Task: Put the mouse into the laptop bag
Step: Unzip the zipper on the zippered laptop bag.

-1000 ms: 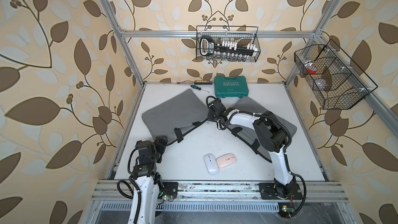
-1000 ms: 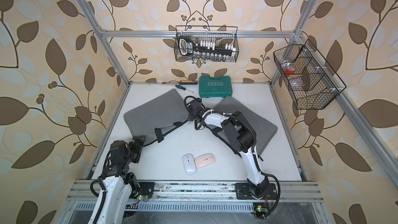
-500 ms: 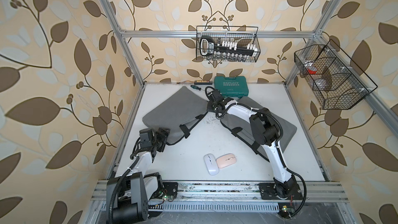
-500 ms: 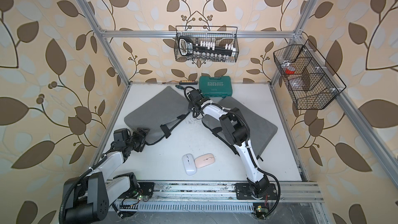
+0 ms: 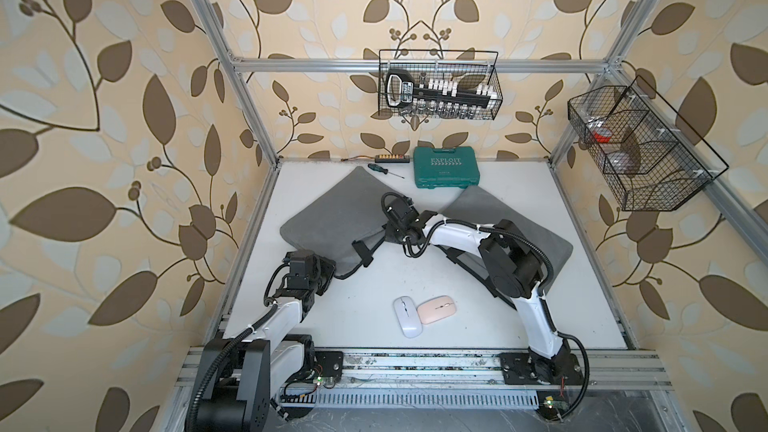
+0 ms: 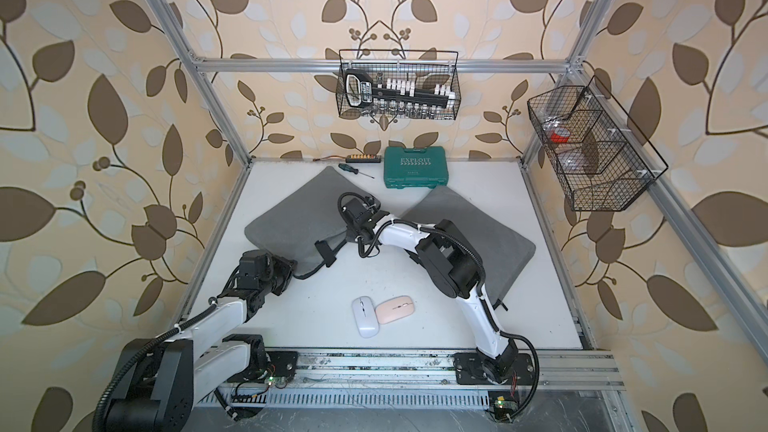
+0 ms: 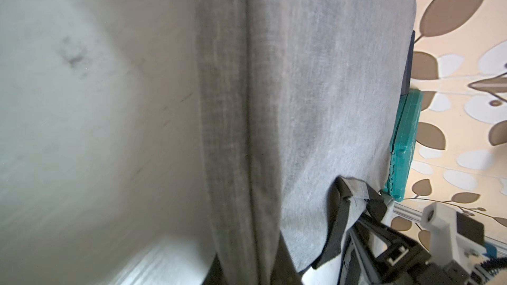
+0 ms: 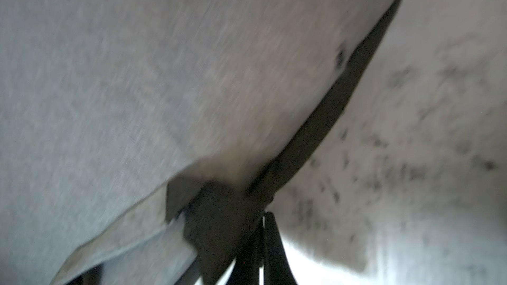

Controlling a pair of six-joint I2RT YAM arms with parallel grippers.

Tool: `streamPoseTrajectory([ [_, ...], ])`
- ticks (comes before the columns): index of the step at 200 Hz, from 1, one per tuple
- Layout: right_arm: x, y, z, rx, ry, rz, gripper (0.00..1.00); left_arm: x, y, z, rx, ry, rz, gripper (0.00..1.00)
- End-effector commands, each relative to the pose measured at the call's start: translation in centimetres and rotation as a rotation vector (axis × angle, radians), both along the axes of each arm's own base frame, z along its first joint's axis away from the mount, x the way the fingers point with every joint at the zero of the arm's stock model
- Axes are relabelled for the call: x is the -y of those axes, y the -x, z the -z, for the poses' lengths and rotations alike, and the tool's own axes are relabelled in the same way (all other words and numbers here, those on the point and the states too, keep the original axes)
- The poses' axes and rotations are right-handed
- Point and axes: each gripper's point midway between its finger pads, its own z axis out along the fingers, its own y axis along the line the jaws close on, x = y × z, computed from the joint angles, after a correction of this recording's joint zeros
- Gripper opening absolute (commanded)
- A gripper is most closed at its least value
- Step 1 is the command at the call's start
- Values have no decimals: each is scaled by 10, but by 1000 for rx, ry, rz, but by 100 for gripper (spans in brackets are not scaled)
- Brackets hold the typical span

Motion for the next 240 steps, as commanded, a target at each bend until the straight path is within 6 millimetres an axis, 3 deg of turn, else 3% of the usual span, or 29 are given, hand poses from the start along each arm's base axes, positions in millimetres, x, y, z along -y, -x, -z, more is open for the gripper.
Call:
streamPoseTrajectory([
  [1,-48,46,-15,-32,-90,-123,0,-1,5,4,-16,-14,-16,13],
  [39,-124,136,-28,1,-142,-461,0,1,3,5,-25,-11,-7,13],
  [62,-136,172,-27,22,-134,-546,0,3,3,7,-31,-4,0,17],
  [75,-132,177,-24,11,-138,-543,0,2,4,8,-34,-6,-1,28],
  [108,-101,158,-17,12,-147,-454,0,-2,7,6,-47,-30,-13,80],
  [120,-84,148,-14,12,-142,-413,0,-5,9,2,-54,-51,-17,90],
  [168,4,107,0,13,-37,-234,0,-16,14,-16,-24,-97,-51,99],
  [195,49,81,14,5,46,-131,0,-5,9,-15,-3,-35,-22,99],
  [221,71,65,19,-5,144,-72,0,2,0,-13,-6,-6,6,99],
  [240,75,61,17,3,170,-52,0,3,-10,-10,-4,-6,6,99],
])
